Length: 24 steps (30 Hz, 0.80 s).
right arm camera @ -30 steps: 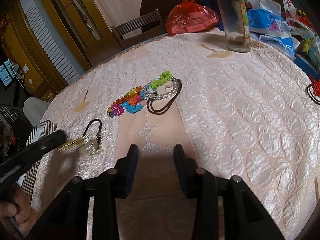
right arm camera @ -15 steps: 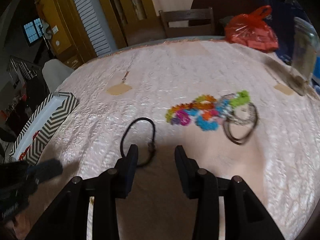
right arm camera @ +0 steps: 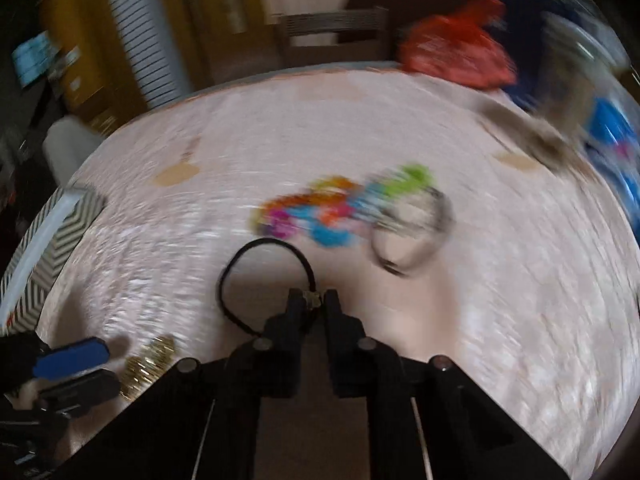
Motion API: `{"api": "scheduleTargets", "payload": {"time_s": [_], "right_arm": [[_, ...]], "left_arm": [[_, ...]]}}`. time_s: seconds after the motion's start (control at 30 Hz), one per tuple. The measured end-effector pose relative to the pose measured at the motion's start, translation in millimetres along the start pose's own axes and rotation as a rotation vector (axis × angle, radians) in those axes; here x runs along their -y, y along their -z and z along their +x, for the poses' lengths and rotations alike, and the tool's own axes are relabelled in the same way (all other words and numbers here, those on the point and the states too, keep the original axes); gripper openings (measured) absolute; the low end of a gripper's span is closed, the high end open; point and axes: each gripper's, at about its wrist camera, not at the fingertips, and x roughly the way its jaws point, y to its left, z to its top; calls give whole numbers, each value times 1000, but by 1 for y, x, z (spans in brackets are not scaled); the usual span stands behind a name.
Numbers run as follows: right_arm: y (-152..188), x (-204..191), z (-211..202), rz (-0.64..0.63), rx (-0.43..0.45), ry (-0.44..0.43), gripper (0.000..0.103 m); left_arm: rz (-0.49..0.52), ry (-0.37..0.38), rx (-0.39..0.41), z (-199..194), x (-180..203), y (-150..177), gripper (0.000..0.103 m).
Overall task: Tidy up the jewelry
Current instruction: 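Lift the green heart gold pendant with the left tool while the right tool grasps a black hair tie, then carry the green heart pendant and black hair tie over the white tray with both tools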
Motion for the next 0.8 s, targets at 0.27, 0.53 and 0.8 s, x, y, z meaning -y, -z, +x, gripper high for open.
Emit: {"api": "scheduleTargets", "payload": {"time_s": [0.27, 0.53, 0.8], "right_arm": [[22, 20, -16, 53, 29, -40, 11], [22, 16, -17, 37, 29, -21, 11], [22, 7, -16, -6, 23, 26, 11]], "left_arm": [[17, -91, -40, 21, 5, -1, 63], [-20, -121, -23, 21, 3, 0, 48], [-53, -107, -4, 16, 5, 2, 47]]}}
